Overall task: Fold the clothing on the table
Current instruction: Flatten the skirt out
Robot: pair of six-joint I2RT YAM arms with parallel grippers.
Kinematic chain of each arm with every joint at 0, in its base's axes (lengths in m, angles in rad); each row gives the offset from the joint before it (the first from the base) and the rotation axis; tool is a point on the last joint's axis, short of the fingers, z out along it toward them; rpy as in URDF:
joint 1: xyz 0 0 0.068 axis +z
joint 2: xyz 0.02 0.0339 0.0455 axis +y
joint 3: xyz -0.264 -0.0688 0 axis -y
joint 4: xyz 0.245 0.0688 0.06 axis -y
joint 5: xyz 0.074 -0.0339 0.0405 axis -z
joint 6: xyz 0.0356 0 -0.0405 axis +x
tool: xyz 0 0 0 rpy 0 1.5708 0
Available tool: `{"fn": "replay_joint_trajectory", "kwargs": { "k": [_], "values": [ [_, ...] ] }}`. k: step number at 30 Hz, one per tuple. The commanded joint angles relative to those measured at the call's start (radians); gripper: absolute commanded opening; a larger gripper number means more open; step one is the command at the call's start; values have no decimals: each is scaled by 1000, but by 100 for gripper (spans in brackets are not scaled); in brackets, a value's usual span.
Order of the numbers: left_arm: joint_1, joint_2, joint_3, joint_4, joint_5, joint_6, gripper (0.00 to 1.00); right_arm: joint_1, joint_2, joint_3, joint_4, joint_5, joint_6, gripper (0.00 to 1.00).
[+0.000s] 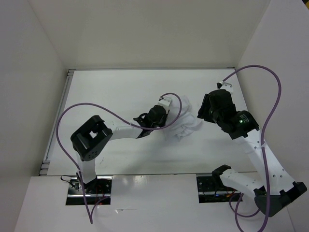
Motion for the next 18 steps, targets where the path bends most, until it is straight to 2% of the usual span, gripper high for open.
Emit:
{"fn": "replay_joint_trajectory", "kwargs": {
  "k": [1, 2, 5, 7, 10, 13, 14, 18],
  "values": [
    [2, 12, 55, 44, 2, 40, 26, -5, -15, -17, 4, -24, 3, 56],
    [2, 12, 66, 35, 13, 25, 0, -5, -26, -29, 13, -35, 3, 56],
    [2, -46, 55, 22, 44, 16, 0, -5, -26, -57, 36, -60, 3, 56],
    [2, -142, 45, -20, 87, 6, 0, -5, 3, -84, 81, -69, 3, 58],
    [2, -276, 45, -145, 98, -6, 0, -24, 90, -95, 162, -69, -6, 61],
    [2, -418, 34, -259, 111, -35, 0, -51, 194, -32, 223, -83, -35, 61],
    [2, -498, 0, -273, 157, -46, 0, -52, 236, -2, 249, -83, -49, 61],
    [2, -609, -37, -305, 243, -46, 0, -52, 301, 46, 272, -83, -49, 61]
  ]
}}
